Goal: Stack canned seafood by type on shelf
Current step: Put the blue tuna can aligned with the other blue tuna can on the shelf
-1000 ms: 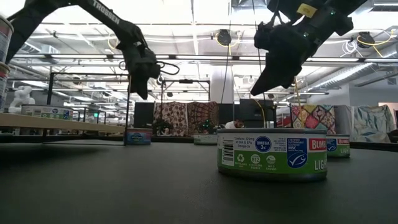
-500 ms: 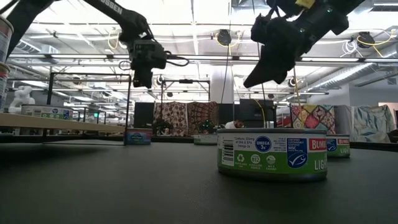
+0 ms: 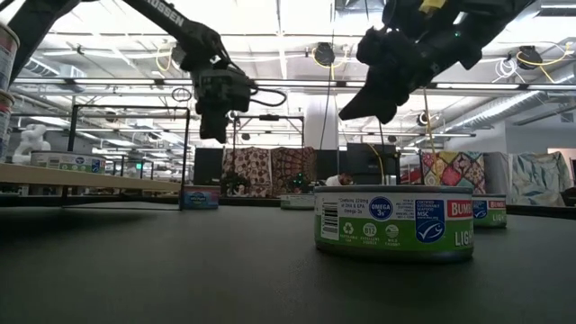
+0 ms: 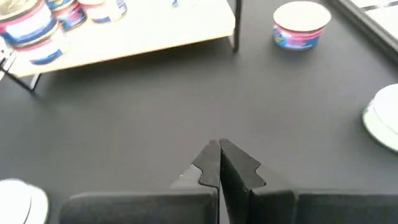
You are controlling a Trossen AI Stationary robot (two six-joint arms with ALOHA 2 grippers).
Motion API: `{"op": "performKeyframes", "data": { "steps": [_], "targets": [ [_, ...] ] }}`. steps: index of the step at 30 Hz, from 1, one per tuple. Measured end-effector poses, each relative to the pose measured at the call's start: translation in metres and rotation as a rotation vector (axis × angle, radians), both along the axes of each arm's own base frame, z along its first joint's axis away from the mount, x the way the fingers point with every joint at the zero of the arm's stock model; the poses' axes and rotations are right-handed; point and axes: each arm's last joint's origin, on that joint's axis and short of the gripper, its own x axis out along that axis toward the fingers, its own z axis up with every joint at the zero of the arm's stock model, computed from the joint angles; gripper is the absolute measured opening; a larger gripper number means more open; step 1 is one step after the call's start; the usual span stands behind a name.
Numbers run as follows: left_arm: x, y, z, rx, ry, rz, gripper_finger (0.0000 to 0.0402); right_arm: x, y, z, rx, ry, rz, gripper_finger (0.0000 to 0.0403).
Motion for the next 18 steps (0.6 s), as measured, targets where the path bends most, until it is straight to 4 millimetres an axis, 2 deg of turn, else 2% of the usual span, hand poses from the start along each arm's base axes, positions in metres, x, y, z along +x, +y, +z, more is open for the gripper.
{"op": "performKeyframes", "data": {
  "steps": [7,11,16,18],
  "targets": [
    [0.018,-0.024,-0.002,0.014,0.034,-0.085,0.0056,-0.001,-0.013,0.004,-0.014,-0.041,-0.041,0.0000],
    [0.022,-0.028,-0.003,0.067,0.072,-0.103,0.0056,-0.001,-0.019,0.005,-0.020,-0.064,-0.053,0.0000],
    [0.024,-0.023,-0.004,0.068,0.069,-0.020,0.0056,0.007,-0.021,-0.014,0.001,-0.038,0.050,0.0000],
    [0.024,-0.022,-0.011,0.068,0.083,0.023,0.0056,0.011,-0.023,-0.023,-0.007,-0.033,0.076,0.0000]
  ]
}}
